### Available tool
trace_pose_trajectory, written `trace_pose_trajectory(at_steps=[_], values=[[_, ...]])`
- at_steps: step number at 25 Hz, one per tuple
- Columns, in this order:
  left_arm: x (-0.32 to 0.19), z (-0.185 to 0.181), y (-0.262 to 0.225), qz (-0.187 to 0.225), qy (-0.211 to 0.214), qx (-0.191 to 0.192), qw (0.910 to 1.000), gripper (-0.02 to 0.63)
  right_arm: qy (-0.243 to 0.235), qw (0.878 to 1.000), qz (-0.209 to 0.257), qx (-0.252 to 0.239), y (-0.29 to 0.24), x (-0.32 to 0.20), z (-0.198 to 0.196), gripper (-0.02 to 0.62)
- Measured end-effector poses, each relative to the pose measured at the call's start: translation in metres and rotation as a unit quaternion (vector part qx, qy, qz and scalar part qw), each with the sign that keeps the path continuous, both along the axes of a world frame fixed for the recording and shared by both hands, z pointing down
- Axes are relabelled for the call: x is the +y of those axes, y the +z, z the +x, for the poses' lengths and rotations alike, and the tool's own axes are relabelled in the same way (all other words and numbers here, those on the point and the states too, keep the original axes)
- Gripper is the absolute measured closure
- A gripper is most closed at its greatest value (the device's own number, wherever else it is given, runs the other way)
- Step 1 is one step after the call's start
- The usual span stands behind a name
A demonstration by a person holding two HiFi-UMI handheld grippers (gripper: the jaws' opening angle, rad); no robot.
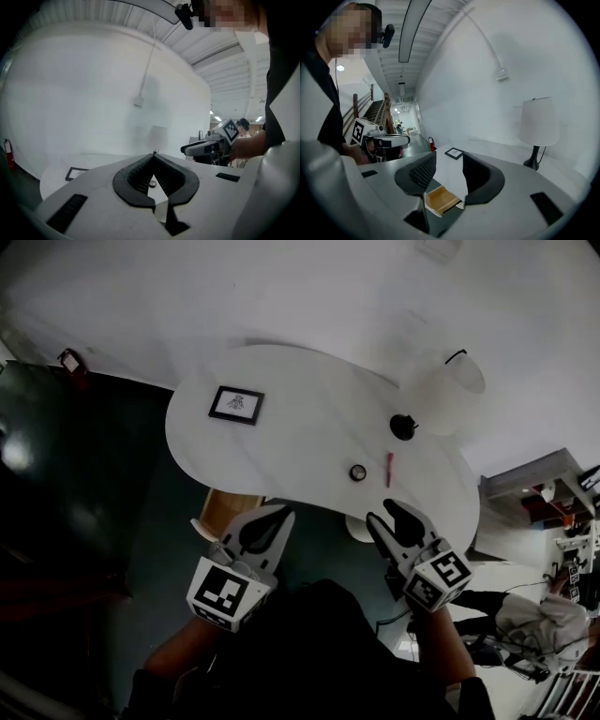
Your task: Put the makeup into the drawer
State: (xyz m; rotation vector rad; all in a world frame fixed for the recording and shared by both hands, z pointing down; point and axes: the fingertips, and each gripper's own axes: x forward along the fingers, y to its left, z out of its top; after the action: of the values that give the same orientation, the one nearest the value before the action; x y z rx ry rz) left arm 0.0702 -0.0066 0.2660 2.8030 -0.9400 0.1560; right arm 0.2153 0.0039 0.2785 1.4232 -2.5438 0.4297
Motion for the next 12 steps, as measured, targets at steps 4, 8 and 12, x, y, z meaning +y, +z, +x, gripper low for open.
trace_pose_trajectory(at_steps=[4,8,12], values=[[-0.015,0.004,0.004,-0.001,0.016,-0.001,0.9999,0.594,-0.003,0.998,-0.045,0.038,0.034,-0.022,0.007,0.443],[-0.035,0.006,0.008,-0.016,0.005,-0.011,0.9998,0.594,-0.012,0.994,-0.090,0.058,0.062,-0.046,0.020,0.439],[-0.050,0.012,0.013,-0.027,-0.005,-0.011,0.9996,0.594,-0.029,0.986,-0.130,0.103,0.094,-0.068,0.038,0.430]])
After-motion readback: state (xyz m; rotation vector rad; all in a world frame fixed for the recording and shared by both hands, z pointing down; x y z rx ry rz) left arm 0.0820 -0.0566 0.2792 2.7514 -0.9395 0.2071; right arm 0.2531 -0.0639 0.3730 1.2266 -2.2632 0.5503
